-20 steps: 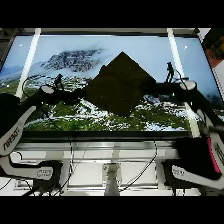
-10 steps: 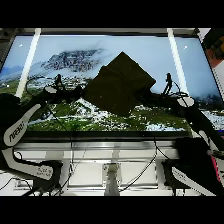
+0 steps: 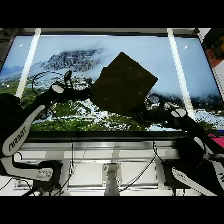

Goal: Fold the clothes and pants, and hang the long-sleeved shirts on hangers.

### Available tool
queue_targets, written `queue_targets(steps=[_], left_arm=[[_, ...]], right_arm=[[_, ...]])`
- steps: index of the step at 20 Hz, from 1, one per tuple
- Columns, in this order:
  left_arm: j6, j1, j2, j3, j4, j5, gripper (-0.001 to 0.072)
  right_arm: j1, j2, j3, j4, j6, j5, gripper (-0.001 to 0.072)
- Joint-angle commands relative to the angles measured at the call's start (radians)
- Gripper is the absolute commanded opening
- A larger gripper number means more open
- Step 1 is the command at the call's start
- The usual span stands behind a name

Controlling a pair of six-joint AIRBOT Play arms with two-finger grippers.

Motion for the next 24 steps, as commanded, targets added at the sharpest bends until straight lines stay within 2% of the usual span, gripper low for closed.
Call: queue_targets(steps=[1,4,11,12,14,17,18,19,22,24], left_arm=[[0.006,-0.052,0.03,0.001,0.023,0.018,0.0013],[0.006,-0.064,0.031,0.001,0.037,0.019,0.0013],[0.006,-0.064,0.031,0.001,0.04,0.019,0.0013],[0.006,-0.064,0.031,0.001,0.04,0.018,0.0014],[0.006,-0.064,0.031,0.001,0.04,0.019,0.0014],[0.006,-0.064,0.029,0.001,0.04,0.024,0.0016],[0.006,-0.064,0.027,0.001,0.037,0.027,0.0015],[0.006,-0.064,0.023,0.002,0.028,0.035,0.0016],[0.034,-0.064,0.023,0.016,0.029,0.134,0.0015],[0.033,-0.063,0.023,0.068,0.029,0.186,0.0013]], right_arm=[[0.002,-0.032,-0.023,-0.01,0.054,-0.069,0.0583],[0.002,-0.055,-0.023,-0.005,0.072,-0.169,0.0582],[0.002,-0.144,-0.022,0.02,0.072,-0.256,0.0578],[0.002,-0.152,-0.022,0.026,0.072,-0.278,0.0561],[0.002,-0.154,-0.022,0.051,0.072,-0.336,0.045],[0.002,-0.154,0.002,0.07,0.071,-0.376,0.0226],[0.002,-0.154,0.016,0.068,0.068,-0.369,0.0099],[0.002,-0.154,0.034,0.068,0.067,-0.351,0.0021],[0.002,-0.154,0.111,0.068,-0.03,-0.323,0.0019],[-0.005,-0.154,0.185,0.064,-0.045,-0.36,0.0019]])
